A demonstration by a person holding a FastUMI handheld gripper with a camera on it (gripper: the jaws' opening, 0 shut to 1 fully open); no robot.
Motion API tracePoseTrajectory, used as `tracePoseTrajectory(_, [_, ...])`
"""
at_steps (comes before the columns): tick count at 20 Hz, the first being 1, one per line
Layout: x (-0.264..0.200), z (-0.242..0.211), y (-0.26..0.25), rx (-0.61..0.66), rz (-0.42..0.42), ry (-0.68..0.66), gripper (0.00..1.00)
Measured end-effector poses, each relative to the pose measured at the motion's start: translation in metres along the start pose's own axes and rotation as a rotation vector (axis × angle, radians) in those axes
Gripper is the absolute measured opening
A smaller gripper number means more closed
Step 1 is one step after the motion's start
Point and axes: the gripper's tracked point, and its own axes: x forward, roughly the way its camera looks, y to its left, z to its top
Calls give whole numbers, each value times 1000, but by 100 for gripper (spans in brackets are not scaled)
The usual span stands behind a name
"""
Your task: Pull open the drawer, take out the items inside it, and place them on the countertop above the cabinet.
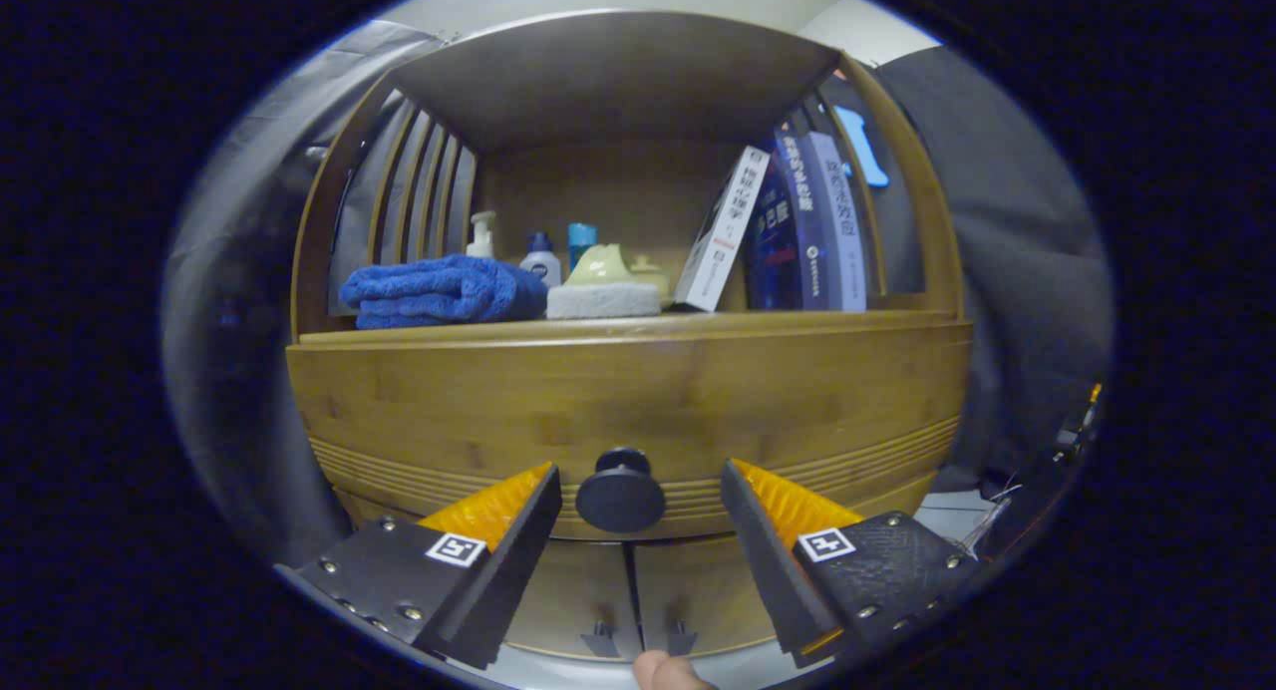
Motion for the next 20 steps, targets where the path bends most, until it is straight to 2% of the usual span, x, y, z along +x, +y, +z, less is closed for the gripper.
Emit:
tracePoseTrajectory(4, [-42,-5,-1,-80,0,29,100])
tracePoseTrajectory(9, [-108,2,6,-69,-6,49,99])
tracePoseTrajectory(18, [-220,69,42,-102,-19,39,98])
tracePoseTrajectory(20, [-239,91,56,-95,7,38,98])
